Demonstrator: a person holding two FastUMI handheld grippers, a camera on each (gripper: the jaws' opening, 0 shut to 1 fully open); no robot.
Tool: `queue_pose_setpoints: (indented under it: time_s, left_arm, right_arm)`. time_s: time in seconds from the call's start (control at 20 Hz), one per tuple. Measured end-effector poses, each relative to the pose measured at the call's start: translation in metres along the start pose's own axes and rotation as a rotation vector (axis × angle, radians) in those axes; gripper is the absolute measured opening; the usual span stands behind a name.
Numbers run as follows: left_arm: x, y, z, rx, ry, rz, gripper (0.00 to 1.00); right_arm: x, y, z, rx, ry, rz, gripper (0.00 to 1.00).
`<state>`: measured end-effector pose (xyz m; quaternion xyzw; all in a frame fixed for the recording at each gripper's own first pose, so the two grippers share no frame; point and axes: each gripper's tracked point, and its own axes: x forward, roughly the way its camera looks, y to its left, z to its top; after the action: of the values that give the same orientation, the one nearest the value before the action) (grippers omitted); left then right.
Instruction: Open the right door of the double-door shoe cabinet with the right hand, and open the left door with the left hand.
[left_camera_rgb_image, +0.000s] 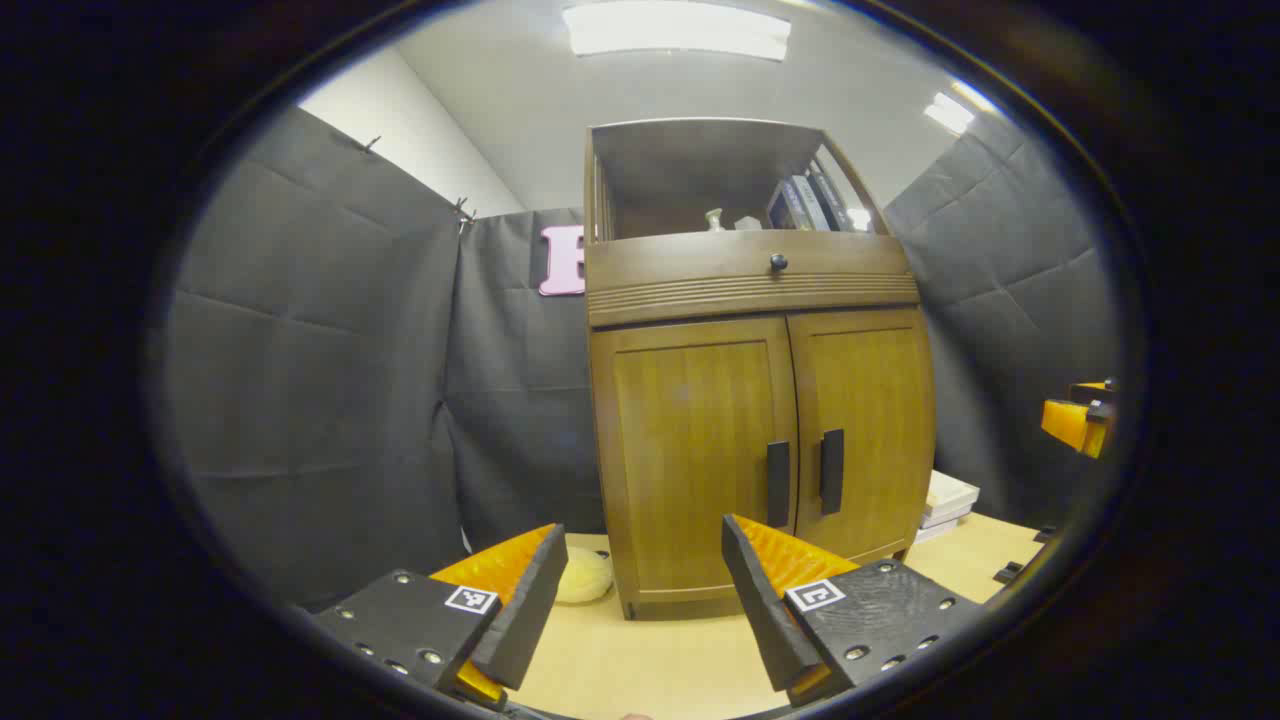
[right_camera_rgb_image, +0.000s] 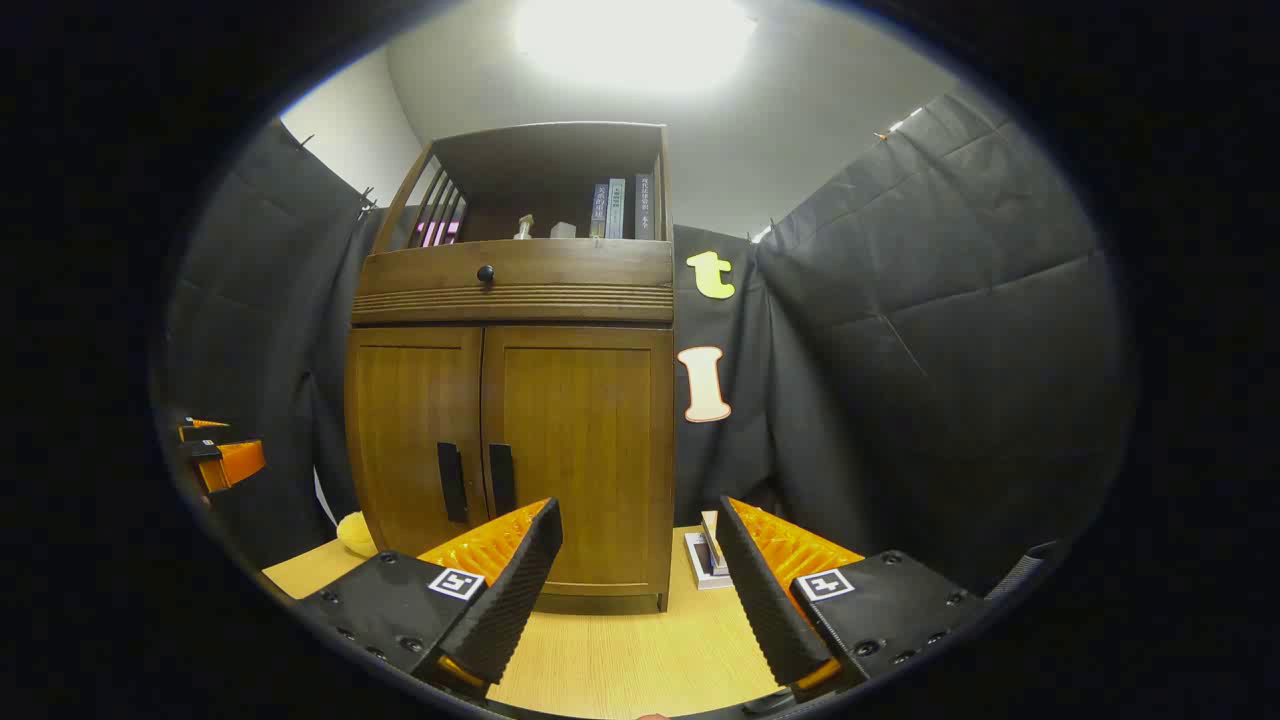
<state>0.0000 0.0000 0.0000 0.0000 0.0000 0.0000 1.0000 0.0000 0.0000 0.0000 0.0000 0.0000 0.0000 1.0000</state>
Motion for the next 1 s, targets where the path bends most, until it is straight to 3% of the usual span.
queue_pose_setpoints:
  time_s: [1.0]
  left_arm:
    - [0.0, 0.002, 0.002, -0.012, -0.033, 0.018, 0.9]
  right_arm:
    - [0.012, 0.013, -0.009, 0.024, -0.014, 0.075, 0.97]
